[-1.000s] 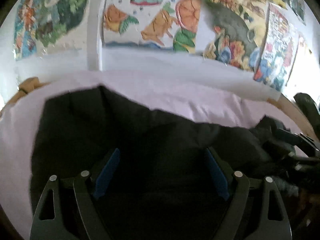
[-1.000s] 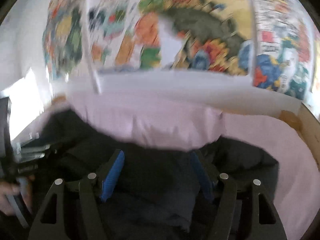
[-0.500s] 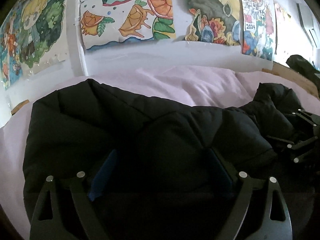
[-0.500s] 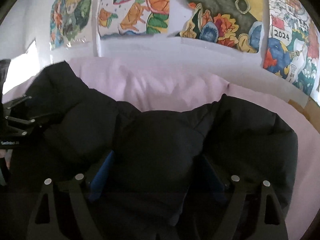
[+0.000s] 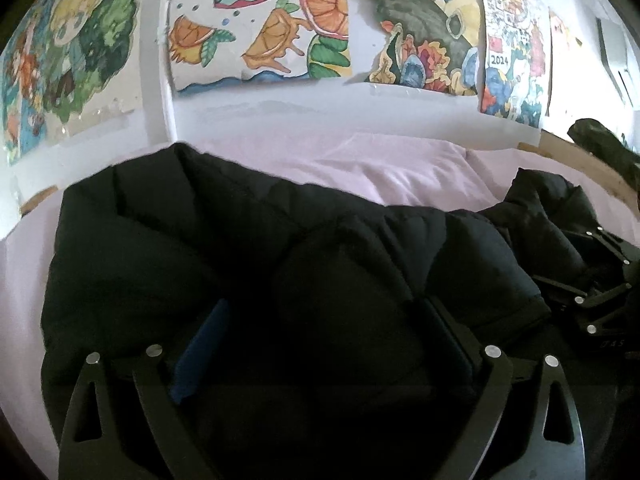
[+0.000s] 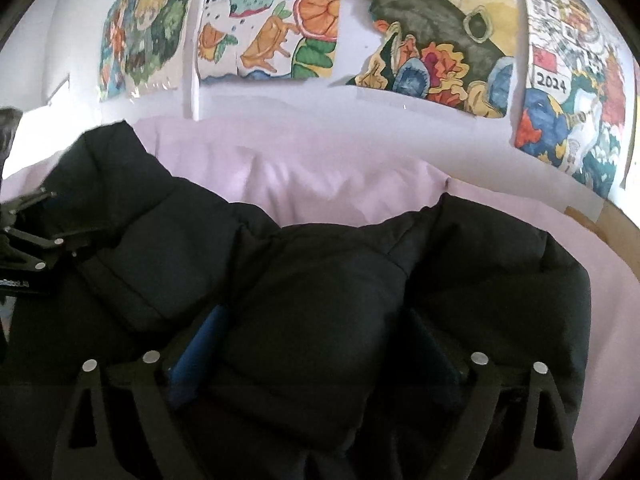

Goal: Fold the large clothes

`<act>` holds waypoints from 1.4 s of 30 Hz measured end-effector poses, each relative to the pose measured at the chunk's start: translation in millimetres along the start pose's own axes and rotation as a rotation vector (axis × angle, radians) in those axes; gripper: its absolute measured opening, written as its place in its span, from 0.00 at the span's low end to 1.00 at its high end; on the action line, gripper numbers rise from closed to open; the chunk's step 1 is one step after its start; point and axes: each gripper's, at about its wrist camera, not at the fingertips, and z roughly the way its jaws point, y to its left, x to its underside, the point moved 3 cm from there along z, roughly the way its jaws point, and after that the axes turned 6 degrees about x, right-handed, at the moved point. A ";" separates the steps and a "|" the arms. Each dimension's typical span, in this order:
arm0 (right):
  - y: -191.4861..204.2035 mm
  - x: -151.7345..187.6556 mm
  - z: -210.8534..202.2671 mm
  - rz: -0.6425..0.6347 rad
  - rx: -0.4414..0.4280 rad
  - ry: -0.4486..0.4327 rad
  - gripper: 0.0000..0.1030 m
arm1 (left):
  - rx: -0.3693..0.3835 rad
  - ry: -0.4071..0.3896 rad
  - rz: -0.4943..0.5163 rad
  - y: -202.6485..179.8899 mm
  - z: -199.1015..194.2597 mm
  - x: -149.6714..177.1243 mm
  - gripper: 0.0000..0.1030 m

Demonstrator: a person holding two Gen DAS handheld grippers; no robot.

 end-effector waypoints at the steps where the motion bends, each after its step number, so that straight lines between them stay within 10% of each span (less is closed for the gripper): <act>1: -1.7 0.2 -6.3 0.010 -0.004 0.008 0.93 | -0.005 0.013 -0.008 -0.2 -3.3 -0.1 0.91; 18: 18.6 20.7 -164.1 0.022 0.120 0.068 0.94 | -0.199 0.204 0.008 -45.9 -141.5 35.2 0.94; 27: 64.3 17.6 -272.2 -0.002 -0.008 0.224 0.96 | -0.238 0.186 0.131 -98.8 -261.0 42.3 0.94; 42: 101.3 47.5 -417.1 -0.135 0.016 0.196 1.00 | -0.215 0.125 0.300 -172.2 -394.5 93.0 0.97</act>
